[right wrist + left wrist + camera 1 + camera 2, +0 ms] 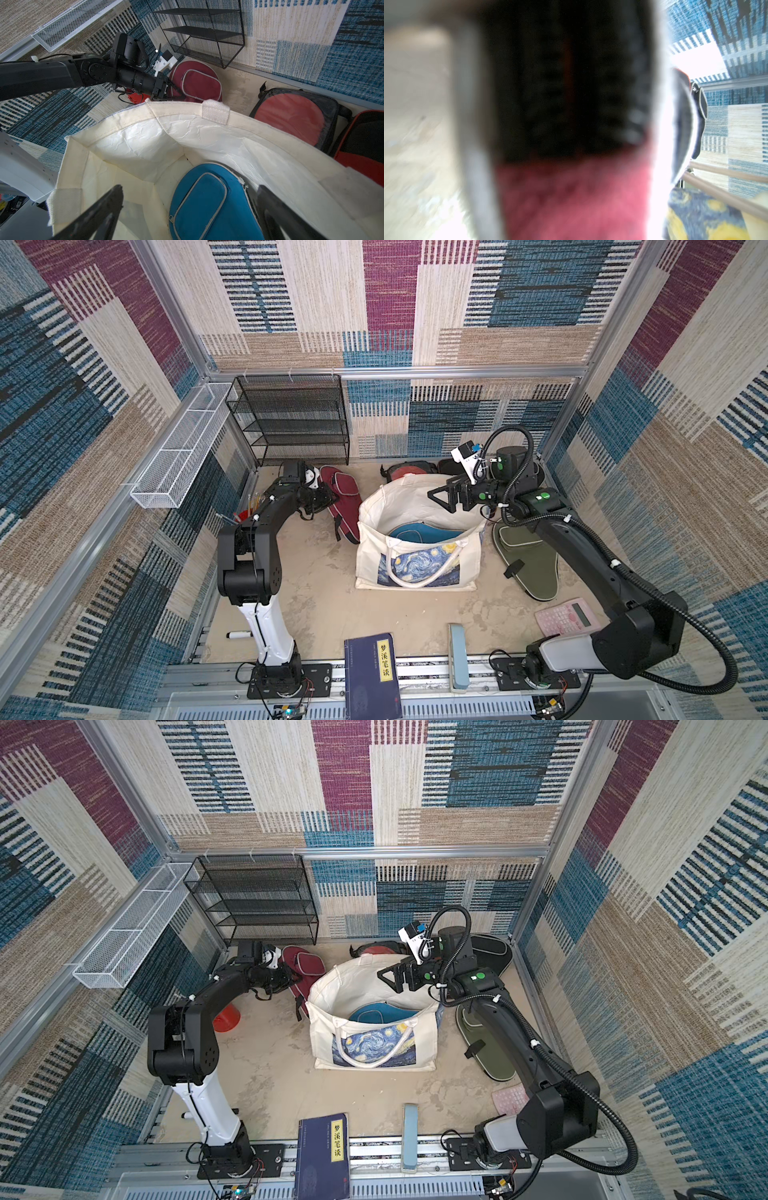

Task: Remove the ping pong set from the canvas bag
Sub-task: Place the ping pong set at the center of the board.

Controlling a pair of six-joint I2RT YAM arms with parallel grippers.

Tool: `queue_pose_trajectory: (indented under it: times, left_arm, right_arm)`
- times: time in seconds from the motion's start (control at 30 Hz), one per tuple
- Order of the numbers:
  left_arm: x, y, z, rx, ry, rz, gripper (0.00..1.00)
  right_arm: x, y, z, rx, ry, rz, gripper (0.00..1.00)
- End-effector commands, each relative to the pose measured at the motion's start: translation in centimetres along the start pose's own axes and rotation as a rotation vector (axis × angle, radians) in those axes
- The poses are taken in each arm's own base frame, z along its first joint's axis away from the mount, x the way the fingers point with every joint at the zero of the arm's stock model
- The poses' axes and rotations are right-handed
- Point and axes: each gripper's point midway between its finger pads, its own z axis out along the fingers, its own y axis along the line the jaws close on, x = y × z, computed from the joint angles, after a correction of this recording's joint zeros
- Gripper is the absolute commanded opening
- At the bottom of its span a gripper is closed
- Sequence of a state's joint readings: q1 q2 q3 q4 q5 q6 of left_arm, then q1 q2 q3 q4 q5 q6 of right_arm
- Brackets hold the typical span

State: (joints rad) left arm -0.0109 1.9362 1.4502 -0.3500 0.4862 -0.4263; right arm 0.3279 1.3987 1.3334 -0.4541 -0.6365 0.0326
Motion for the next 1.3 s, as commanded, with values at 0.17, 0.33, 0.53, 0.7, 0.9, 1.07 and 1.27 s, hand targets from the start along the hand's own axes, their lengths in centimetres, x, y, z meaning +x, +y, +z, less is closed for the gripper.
queue_pose_trajectory:
  times: [0.17, 0.33, 0.53, 0.7, 0.9, 1.07, 1.27]
  left_arm:
    - [-1.7, 0.0, 2.8, -0.006, -0.033, 0.0, 0.0]
    - [-1.3, 0.5, 3.9, -0.022, -0.018, -0.006, 0.02]
    - [-1.0, 0.9, 3.6, -0.05, -0.015, -0.004, 0.17]
    - [-0.3, 0.8, 2.7, -0.051, -0.013, -0.003, 0.13]
    - [1.0, 1.3, 2.2, -0.069, 0.001, -0.005, 0.14]
    - [1.0, 1.2, 2.2, -0.068, 0.002, -0.01, 0.25]
    - [0.8, 1.4, 2.1, -0.082, -0.004, -0.013, 0.54]
  right_arm:
    - [-0.1, 0.3, -0.3, 0.001, -0.009, -0.015, 0.99]
    - [0.0, 0.2, -0.2, 0.002, -0.006, -0.013, 0.99]
    - [0.0, 0.1, -0.1, 0.003, -0.004, -0.015, 0.99]
    - [0.0, 0.0, 0.0, 0.002, -0.003, -0.013, 0.99]
    - [0.1, 0.1, -0.1, -0.003, -0.004, -0.012, 0.99]
    - [0.0, 0.2, -0.2, -0.005, -0.009, -0.016, 0.99]
    - [0.2, 0.2, -0.1, -0.005, -0.006, -0.014, 0.99]
